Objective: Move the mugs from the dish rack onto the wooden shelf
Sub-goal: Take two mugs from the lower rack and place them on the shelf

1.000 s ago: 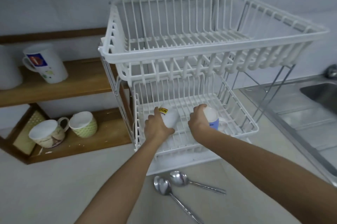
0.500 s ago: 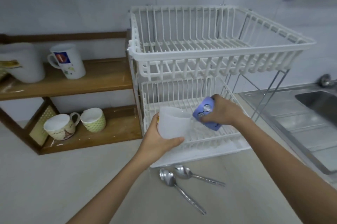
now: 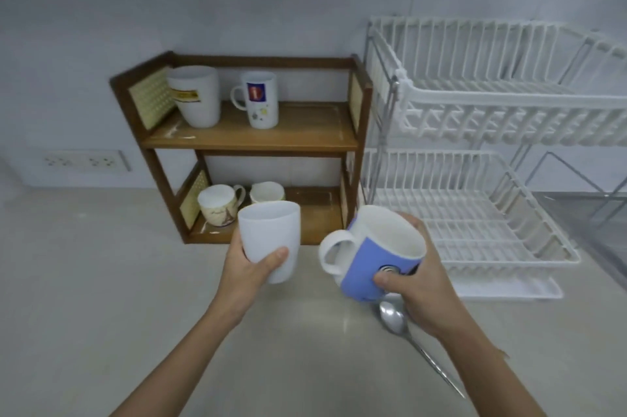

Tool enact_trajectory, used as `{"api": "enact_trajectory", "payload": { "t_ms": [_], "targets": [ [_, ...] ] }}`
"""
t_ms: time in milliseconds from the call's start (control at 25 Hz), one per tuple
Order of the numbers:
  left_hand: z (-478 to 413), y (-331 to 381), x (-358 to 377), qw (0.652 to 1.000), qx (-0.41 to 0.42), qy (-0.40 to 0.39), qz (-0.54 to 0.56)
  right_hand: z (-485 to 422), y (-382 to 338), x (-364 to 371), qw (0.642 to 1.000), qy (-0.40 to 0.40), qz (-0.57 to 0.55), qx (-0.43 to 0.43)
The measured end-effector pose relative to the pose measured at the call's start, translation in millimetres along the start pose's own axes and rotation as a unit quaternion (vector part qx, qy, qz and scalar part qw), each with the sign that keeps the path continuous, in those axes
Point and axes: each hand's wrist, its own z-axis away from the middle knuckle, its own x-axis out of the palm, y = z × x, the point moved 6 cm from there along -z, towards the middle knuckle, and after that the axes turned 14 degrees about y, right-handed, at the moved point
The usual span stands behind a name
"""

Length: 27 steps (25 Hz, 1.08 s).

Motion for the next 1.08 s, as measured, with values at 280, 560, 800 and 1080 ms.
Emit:
{"api": "enact_trajectory", "payload": {
  "t_ms": [280, 560, 800, 1080],
  "targets": [
    [-69.9, -36.4, -41.6, 0.993, -0.042, 0.096, -0.05, -79.3, -66.0, 118.6, 0.976, 0.178, 0.082, -0.095],
    [-94.9, -46.0, -24.8, 0.991, -0.037, 0.07, -0.105, -211.6, -76.2, 139.8, 0.899, 0.32, 0.272, -0.122],
    [-105.5, -49.7, 16.5, 0.992, 0.004, -0.005, -0.124, -251.9, -33.3, 140.2, 0.89, 0.319, 0.32, -0.056],
    [-119.4, -64.4, 67.4, 0.992, 0.002, -0.06, -0.107, -163.1, -19.0, 115.2, 0.906, 0.281, 0.23, -0.219]
  ]
}}
